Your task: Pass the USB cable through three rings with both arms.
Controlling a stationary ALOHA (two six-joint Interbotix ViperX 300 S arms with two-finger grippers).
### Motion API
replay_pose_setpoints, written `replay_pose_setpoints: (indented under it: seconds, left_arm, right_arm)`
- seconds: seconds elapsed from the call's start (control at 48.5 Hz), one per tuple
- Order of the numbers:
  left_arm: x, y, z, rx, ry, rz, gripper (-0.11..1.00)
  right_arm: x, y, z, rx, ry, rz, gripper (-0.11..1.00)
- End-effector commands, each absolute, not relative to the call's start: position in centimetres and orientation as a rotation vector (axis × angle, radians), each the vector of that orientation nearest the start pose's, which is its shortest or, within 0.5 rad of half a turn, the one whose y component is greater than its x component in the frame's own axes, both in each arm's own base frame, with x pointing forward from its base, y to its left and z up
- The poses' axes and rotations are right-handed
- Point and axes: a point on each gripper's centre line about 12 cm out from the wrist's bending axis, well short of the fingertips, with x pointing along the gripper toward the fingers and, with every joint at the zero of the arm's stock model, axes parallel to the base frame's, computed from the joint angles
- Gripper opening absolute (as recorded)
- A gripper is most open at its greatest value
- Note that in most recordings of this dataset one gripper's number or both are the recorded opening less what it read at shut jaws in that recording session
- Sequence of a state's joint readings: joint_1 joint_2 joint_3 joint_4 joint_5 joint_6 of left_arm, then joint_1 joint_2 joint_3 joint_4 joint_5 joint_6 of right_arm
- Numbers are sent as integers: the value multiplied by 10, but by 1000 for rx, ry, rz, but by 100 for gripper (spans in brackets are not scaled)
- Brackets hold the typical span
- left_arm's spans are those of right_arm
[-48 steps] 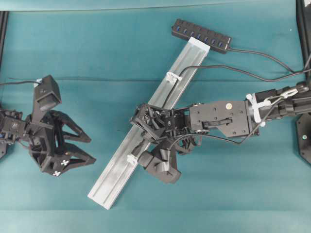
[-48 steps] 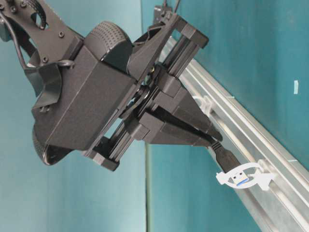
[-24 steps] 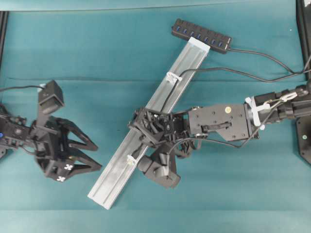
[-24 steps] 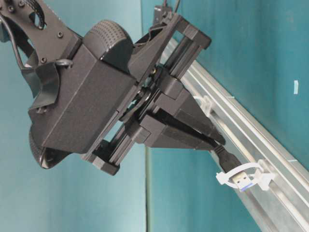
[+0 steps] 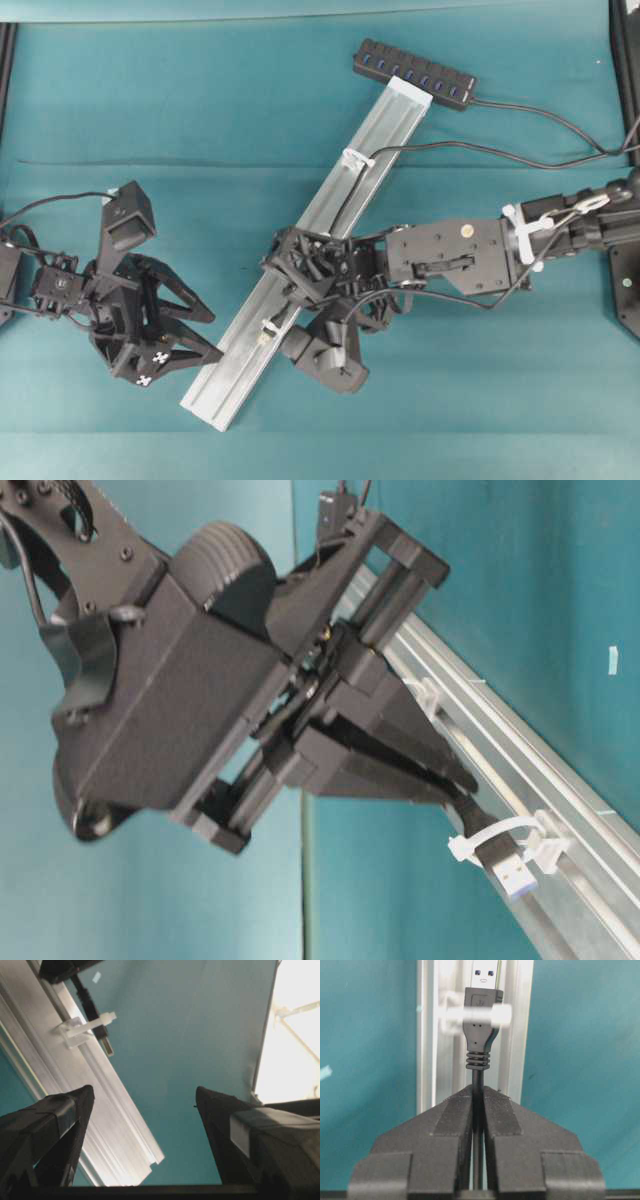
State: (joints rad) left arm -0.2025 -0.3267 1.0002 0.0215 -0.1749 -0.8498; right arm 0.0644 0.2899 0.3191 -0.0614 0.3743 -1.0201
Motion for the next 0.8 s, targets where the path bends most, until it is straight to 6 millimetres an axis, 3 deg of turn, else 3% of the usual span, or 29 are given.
replay_pose_setpoints:
  seconds: [0.0,0.248,0.784]
  left_arm:
    - [295,-63,193,-756,528,-2,90]
    - [297,-63,194,-766,514,-7,90]
    - [306,-65,171,-765,542,5,90]
  right_arm:
    - [460,34,128,-1027,850,567,6]
    - [469,34,131,-979,845,532,6]
    - [467,41,129,-975,849,542,6]
